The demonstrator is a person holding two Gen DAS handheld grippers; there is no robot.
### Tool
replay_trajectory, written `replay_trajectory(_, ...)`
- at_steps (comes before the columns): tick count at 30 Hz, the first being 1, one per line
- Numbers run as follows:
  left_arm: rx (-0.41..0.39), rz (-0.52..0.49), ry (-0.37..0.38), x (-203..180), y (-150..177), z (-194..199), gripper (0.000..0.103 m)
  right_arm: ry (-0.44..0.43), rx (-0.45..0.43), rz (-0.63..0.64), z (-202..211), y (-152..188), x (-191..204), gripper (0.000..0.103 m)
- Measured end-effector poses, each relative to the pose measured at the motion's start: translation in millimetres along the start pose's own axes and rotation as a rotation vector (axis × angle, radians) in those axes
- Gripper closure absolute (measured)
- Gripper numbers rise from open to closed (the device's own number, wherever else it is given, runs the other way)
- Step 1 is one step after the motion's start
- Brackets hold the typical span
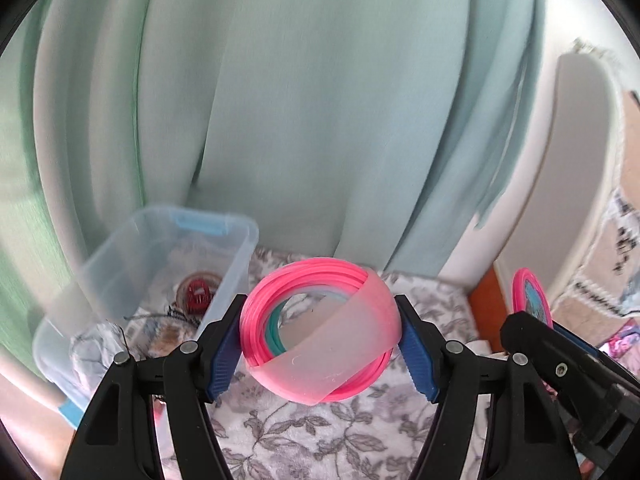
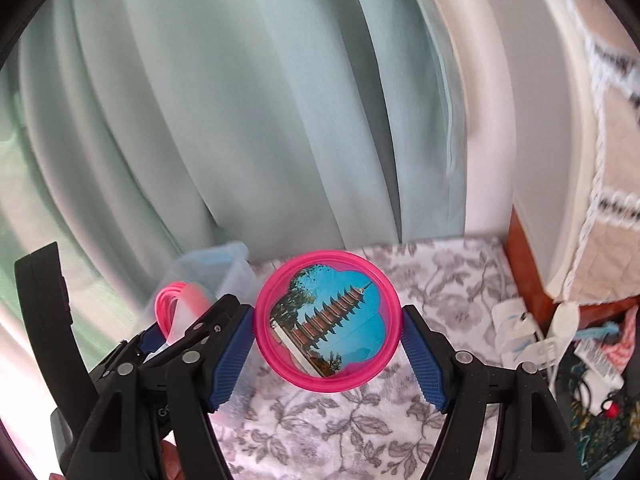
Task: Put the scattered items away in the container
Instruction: 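Lift the hair ties and mirror and carry both over the clear box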
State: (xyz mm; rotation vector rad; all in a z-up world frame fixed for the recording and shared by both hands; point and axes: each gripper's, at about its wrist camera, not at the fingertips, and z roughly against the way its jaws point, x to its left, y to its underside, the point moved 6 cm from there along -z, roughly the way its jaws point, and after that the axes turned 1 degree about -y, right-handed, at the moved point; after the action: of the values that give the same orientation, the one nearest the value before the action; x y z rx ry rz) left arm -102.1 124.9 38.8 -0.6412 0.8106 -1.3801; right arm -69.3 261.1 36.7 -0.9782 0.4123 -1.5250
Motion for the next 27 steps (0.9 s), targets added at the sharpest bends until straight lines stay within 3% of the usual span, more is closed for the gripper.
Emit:
replay_trajectory(8,-0.097,0.022,0.044,9.3,-17.0,55.0,0.031,-0.031,-0.142,0.031,56.5,-12.2,30.5,0.027)
replay_trajectory(17,-0.123,0.083,0.027,48.0,-18.4,75.8,0.031,-0.087,-0.176,-0.034,73.6,-3.5,49.3,0.027)
replay_trajectory(27,-0.139,0.165,0.026,89.2,-18.5,86.0,0.031,-0.112,-0.204,0.006,81.9,-8.8,86.2,0.027)
